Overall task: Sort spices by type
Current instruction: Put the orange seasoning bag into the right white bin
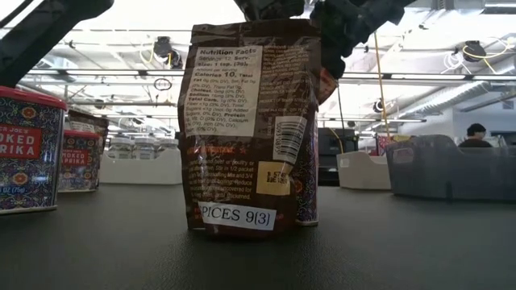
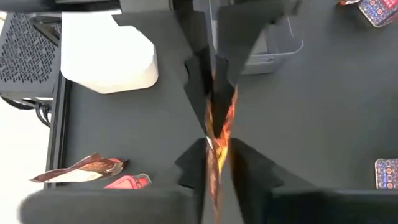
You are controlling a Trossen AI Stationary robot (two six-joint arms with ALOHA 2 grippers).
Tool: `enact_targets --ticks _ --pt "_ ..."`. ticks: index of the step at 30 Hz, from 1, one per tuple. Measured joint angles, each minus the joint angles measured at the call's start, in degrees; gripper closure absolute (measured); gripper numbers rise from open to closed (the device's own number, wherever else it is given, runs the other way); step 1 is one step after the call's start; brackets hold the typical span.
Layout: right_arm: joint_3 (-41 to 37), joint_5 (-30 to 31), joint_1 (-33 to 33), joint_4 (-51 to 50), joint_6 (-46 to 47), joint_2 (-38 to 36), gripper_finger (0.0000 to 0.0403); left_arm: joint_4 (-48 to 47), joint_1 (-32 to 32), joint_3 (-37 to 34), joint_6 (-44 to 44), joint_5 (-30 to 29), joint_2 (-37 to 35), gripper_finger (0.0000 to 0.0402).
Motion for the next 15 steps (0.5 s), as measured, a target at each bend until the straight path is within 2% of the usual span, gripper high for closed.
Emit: enact_targets --ticks 5,8,11,15 --pt "0.0 0.2 -1.9 -1.0 -0.1 -1.4 0.0402 -1.8 0.7 0.0 0.8 0.0 -0.1 0.0233" --pt "-0.2 2.3 -3.8 -3.7 -0.6 -3.2 0.0402 -4.5 2.3 0.0 1.1 0.0 -0.6 0.0187" --pt "-3.2 3.0 -7.1 -4.3 -0.9 -7.1 0.0402 -7.2 5.2 0.0 0.7 0.3 -2.2 0.0161" --pt "-10.1 3.1 -12.8 -0.4 1.5 -14.4 0.0403 -9.6 10.2 0.0 -0.8 1.8 -4.8 0.0156"
